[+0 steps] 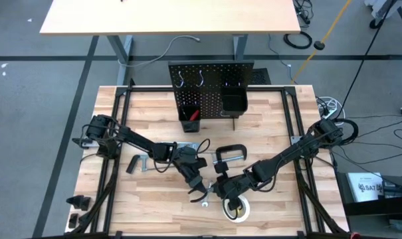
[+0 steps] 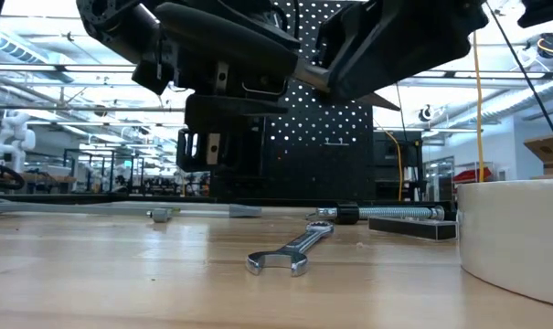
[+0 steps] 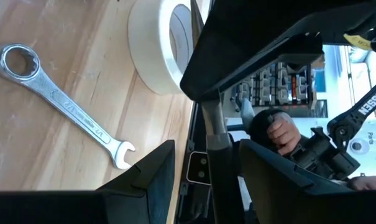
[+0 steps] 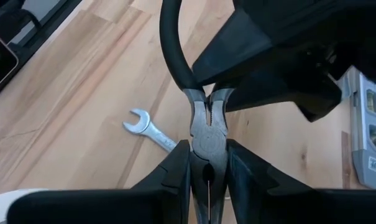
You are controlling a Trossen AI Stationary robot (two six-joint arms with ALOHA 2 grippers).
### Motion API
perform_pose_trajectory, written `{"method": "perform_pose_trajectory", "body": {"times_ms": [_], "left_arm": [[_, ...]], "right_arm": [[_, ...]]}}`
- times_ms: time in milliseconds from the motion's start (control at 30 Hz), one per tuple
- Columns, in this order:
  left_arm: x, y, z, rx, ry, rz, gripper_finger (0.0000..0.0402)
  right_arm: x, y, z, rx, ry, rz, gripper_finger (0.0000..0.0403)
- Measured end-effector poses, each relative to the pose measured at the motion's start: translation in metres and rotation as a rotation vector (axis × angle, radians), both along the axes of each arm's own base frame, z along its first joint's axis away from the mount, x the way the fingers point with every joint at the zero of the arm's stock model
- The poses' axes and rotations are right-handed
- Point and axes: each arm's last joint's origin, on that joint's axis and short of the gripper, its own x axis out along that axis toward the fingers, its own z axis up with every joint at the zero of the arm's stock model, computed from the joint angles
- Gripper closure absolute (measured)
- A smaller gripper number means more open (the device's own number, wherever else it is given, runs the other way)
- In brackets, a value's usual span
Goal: Hang tools onto peg board
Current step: Put the long nose pliers into the bottom black bin on the pegboard
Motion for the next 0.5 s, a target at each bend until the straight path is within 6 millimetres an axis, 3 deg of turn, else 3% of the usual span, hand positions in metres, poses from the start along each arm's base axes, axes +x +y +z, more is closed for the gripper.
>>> {"method": "perform_pose_trajectory", "body": {"times_ms": [500], "left_arm": [[0.002, 0.005, 0.0019, 0.007, -0.036, 0.005, 0.0219]], "right_arm": [[0.005, -0.0046, 0.003, -0.008, -0.039, 0.011, 0.0335]]}}
